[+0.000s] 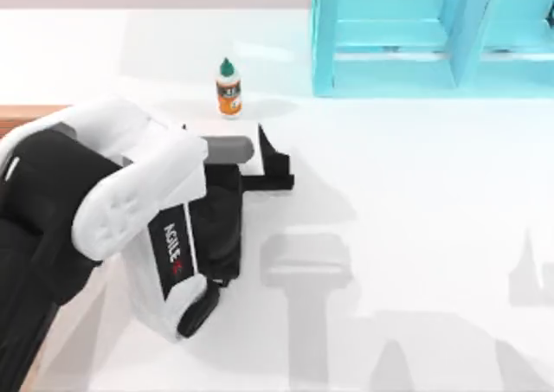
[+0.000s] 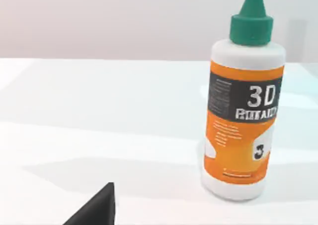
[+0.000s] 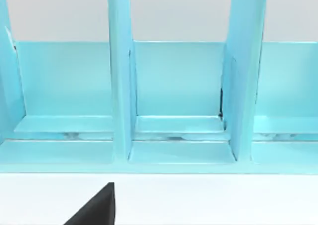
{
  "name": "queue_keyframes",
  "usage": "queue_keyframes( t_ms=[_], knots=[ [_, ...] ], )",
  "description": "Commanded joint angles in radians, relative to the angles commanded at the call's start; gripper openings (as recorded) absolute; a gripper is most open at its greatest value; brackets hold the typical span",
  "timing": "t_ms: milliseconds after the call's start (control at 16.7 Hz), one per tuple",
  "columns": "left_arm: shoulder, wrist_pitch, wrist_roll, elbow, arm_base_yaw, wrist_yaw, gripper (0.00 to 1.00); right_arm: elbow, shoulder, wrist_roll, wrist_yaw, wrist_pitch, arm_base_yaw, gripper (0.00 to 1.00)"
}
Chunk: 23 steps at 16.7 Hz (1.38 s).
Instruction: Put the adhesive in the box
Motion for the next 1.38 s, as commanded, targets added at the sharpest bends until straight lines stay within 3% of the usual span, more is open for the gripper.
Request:
queue_keyframes(
  t_ms=[540, 1080, 1380],
  knots=[
    [0.027, 0.003, 0.0, 0.022, 0.003, 0.001, 1.0, 0.0, 0.0, 0.0, 0.0, 0.0, 0.0, 1.0],
    [0.121, -0.249, -0.002, 0.372, 0.102, 0.104, 1.0, 0.0, 0.0, 0.0, 0.0, 0.0, 0.0, 1.0],
    [0.132, -0.288, -0.002, 0.419, 0.118, 0.12, 1.0, 0.0, 0.0, 0.0, 0.0, 0.0, 0.0, 1.0]
  ],
)
